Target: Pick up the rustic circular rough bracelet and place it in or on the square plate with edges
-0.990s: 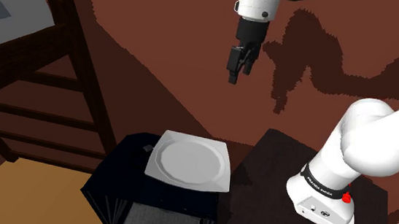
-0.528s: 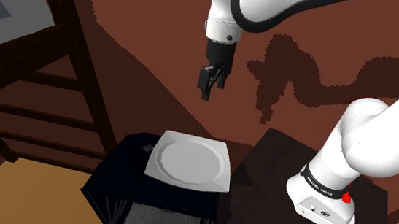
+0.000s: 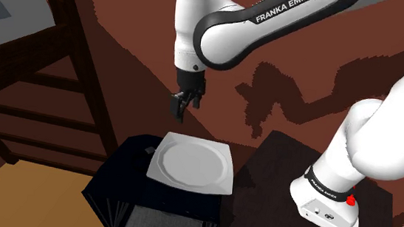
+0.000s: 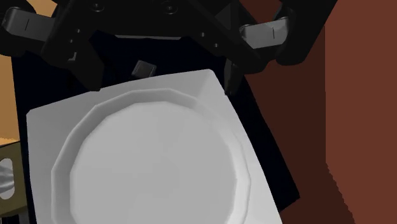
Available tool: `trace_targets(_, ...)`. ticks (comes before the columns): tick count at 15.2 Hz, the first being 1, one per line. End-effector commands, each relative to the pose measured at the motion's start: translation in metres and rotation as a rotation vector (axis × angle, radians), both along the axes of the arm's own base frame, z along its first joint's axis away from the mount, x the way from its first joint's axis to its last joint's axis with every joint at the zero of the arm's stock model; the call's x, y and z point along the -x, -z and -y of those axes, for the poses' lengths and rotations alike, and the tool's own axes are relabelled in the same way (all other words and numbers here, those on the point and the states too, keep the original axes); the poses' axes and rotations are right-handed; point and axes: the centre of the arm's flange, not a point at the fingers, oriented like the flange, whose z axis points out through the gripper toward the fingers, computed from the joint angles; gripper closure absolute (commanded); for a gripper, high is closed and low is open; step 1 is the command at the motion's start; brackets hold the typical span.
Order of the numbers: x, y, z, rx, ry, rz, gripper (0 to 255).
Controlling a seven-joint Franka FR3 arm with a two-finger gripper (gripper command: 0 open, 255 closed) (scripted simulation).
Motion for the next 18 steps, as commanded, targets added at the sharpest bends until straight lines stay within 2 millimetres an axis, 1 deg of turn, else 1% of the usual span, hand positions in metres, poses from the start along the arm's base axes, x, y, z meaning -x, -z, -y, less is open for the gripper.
trace_targets(1,-0.013,0.015,-0.018,0.001,-0.015,0.003,0)
trace_targets(12,-0.068,0.102,-0.122,0.015,-0.098,0.013,0)
trace_targets(13,-0.071,0.107,-0.128,0.015,-0.102,0.014,0)
trace_targets(18,-0.070,0.133,-0.128,0.016,-0.102,0.014,0)
